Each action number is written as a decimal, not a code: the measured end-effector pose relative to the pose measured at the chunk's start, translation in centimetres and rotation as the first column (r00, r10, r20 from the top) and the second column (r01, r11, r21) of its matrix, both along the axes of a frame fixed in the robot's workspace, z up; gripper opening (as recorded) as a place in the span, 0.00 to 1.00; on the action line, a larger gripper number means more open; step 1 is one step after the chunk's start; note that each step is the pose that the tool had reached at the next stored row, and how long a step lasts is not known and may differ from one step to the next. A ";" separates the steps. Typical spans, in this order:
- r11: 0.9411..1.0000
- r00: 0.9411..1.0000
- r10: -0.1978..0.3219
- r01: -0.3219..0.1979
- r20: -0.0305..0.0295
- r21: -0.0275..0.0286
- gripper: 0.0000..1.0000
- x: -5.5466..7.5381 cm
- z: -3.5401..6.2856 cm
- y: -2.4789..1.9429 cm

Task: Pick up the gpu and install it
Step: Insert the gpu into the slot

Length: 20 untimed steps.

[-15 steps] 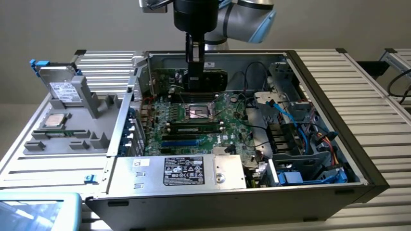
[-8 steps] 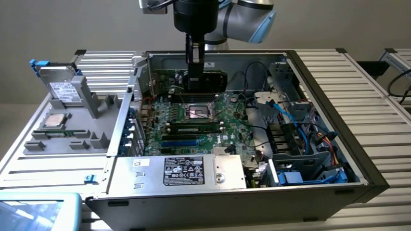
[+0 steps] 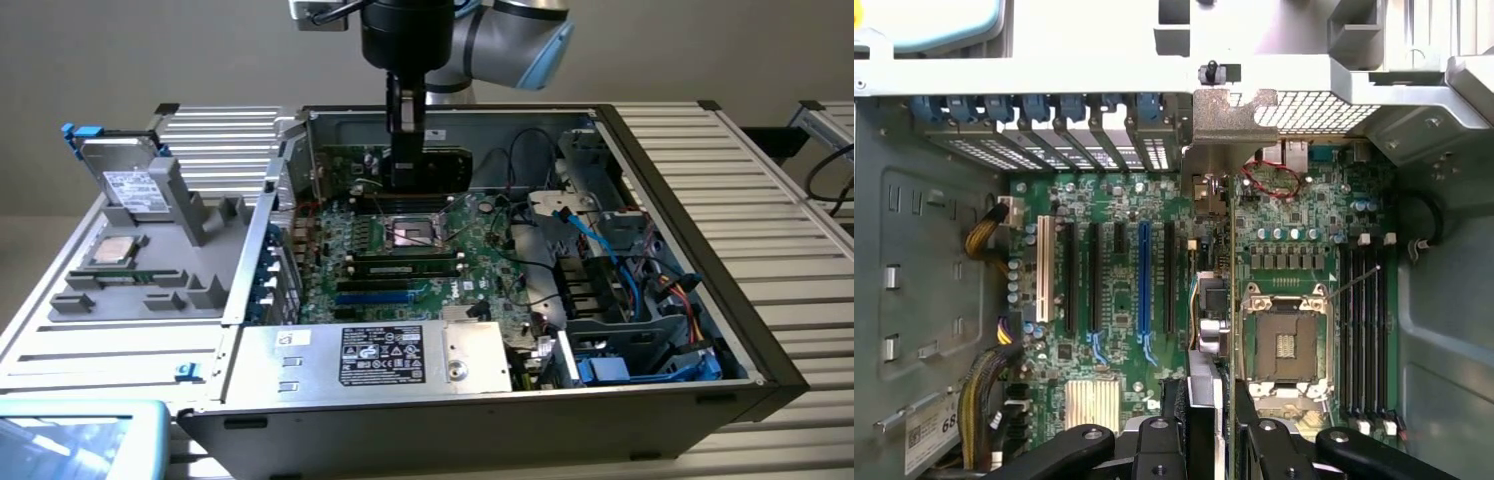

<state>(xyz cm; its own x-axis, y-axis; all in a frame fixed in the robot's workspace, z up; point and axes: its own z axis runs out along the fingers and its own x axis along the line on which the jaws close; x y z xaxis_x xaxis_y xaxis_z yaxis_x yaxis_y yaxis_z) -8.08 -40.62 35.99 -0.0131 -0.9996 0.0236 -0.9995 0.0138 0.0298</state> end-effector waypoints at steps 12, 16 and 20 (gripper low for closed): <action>1.000 1.000 0.000 0.000 0.001 0.000 0.28 -0.1 -1.03 0.00; 1.000 1.000 0.000 0.000 0.001 0.000 0.28 -0.1 -1.12 0.00; 1.000 1.000 0.001 -0.001 0.001 0.000 0.28 -0.2 -1.26 0.00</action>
<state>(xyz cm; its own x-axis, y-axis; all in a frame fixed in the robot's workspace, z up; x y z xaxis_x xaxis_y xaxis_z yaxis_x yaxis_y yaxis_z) -8.28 -40.62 34.73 -0.0121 -0.9997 0.0232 -0.9995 0.0128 0.0285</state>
